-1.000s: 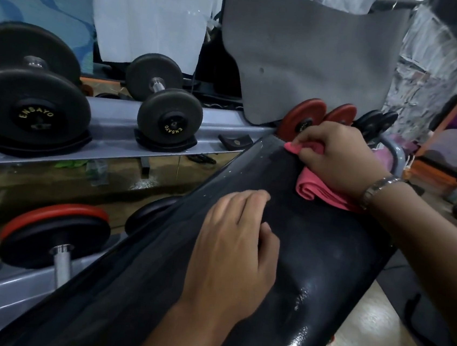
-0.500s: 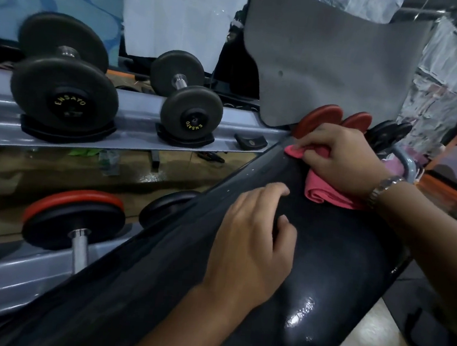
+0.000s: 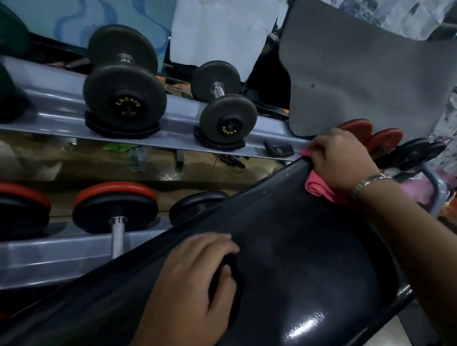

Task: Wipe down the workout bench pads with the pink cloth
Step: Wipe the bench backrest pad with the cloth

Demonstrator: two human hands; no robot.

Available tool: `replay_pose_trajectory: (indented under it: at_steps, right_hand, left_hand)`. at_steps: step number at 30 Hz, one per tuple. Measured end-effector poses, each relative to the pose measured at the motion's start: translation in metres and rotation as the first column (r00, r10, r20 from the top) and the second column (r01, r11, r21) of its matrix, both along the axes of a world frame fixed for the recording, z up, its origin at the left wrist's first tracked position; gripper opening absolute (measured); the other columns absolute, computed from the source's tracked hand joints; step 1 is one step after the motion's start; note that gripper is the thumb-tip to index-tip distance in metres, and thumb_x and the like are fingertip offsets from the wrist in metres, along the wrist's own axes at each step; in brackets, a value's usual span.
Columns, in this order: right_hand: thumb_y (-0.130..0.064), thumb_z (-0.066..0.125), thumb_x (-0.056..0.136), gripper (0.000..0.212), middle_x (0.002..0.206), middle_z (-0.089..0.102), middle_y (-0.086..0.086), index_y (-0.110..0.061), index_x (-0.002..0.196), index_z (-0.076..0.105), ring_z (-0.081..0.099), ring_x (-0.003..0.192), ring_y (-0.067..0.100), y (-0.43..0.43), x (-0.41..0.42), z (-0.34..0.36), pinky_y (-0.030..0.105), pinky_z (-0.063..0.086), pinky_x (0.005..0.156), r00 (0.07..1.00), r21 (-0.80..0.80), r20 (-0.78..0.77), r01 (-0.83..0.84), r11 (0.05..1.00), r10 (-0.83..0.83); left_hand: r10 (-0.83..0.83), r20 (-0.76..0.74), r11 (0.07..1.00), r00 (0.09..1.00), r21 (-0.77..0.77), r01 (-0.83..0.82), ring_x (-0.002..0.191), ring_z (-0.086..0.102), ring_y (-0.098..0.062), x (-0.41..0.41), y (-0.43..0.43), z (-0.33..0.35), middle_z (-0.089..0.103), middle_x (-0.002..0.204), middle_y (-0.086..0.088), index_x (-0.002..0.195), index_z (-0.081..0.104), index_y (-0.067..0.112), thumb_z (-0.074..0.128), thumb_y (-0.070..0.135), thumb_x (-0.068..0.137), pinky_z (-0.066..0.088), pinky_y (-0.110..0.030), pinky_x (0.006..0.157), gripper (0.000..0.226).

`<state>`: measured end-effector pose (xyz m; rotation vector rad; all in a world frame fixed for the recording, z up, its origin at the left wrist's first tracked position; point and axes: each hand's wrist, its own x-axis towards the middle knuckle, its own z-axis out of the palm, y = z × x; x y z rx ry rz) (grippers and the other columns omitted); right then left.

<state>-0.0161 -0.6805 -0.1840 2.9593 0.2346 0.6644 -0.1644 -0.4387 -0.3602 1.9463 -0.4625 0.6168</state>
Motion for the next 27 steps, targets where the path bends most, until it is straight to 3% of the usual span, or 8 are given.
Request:
replay_pose_trajectory:
  at_steps: [3,6,10,15,19,21,24,27]
  right_hand:
    - [-0.023,0.058,0.089,0.022,0.09,0.06,0.004,-0.025,0.096,0.079,0.058,0.097,0.03,0.019,-0.009,-0.008,0.042,0.05,0.088,0.994,-0.002,-0.072,-0.087,0.996,0.087]
    - [-0.04,0.051,0.083,0.027,0.086,0.065,0.002,-0.026,0.084,0.075,0.06,0.089,0.028,0.026,-0.019,-0.013,0.042,0.051,0.085,0.987,0.026,-0.077,-0.139,0.99,0.14]
    - [-0.022,0.059,0.091,0.016,0.092,0.064,0.009,-0.018,0.092,0.075,0.059,0.093,0.036,0.034,-0.016,-0.023,0.043,0.049,0.08,0.999,-0.035,0.027,-0.033,0.999,0.034]
    - [-0.027,0.063,0.089,0.011,0.091,0.066,0.001,-0.024,0.089,0.073,0.06,0.091,0.027,0.051,-0.037,-0.038,0.044,0.051,0.084,0.978,-0.048,-0.099,-0.189,0.981,0.184]
    - [-0.027,0.058,0.091,0.016,0.09,0.063,0.009,-0.015,0.09,0.069,0.057,0.089,0.036,0.063,-0.037,-0.052,0.046,0.049,0.078,0.997,-0.071,0.026,-0.074,0.995,0.076]
    - [-0.021,0.06,0.092,0.015,0.093,0.064,0.009,-0.014,0.095,0.073,0.058,0.091,0.036,0.074,-0.043,-0.063,0.046,0.051,0.08,0.99,-0.072,0.009,-0.138,0.988,0.139]
    - [-0.026,0.059,0.088,0.015,0.087,0.063,-0.004,-0.02,0.088,0.072,0.06,0.088,0.027,0.088,-0.057,-0.073,0.042,0.051,0.079,0.954,-0.06,-0.066,-0.296,0.953,0.293]
    - [-0.036,0.045,0.086,0.029,0.08,0.056,-0.004,-0.019,0.082,0.068,0.059,0.083,0.031,0.096,-0.056,-0.076,0.038,0.042,0.072,0.979,-0.081,0.004,-0.203,0.976,0.204]
  left_hand:
    - [0.131,-0.008,0.991,0.991,0.029,-0.131,0.12,0.055,-0.005,-0.01,0.028,-0.022,0.062,0.122,0.02,0.107,0.069,0.031,0.051,0.031,0.089,0.042,-0.03,0.101,0.026]
    - [0.209,-0.028,0.976,0.978,0.069,-0.207,0.116,0.054,-0.008,-0.018,0.055,-0.042,0.063,0.118,0.017,0.105,0.072,0.029,0.05,0.033,0.086,0.039,-0.027,0.099,0.029]
    - [0.279,-0.051,0.955,0.959,0.125,-0.271,0.111,0.056,-0.013,-0.028,0.084,-0.066,0.063,0.115,0.015,0.106,0.073,0.025,0.049,0.033,0.085,0.041,-0.031,0.094,0.032]
    - [0.321,-0.041,0.935,0.946,0.171,-0.309,0.11,0.056,-0.015,-0.04,0.101,-0.087,0.065,0.114,0.01,0.106,0.074,0.023,0.051,0.032,0.084,0.042,-0.033,0.092,0.033]
    - [0.346,-0.04,0.927,0.937,0.172,-0.334,0.108,0.056,-0.014,-0.047,0.107,-0.089,0.066,0.114,0.008,0.106,0.074,0.021,0.051,0.031,0.084,0.041,-0.033,0.091,0.033]
    - [0.352,-0.061,0.927,0.934,0.158,-0.339,0.109,0.056,-0.013,-0.052,0.11,-0.089,0.066,0.114,0.009,0.107,0.074,0.021,0.05,0.03,0.086,0.041,-0.033,0.092,0.034]
    - [0.353,-0.1,0.928,0.93,0.165,-0.334,0.111,0.055,-0.012,-0.062,0.118,-0.09,0.064,0.116,0.01,0.11,0.072,0.023,0.048,0.031,0.087,0.04,-0.032,0.096,0.034]
    - [0.356,-0.117,0.925,0.927,0.181,-0.333,0.114,0.054,-0.012,-0.068,0.128,-0.092,0.063,0.118,0.011,0.112,0.07,0.024,0.048,0.031,0.089,0.037,-0.029,0.098,0.033]
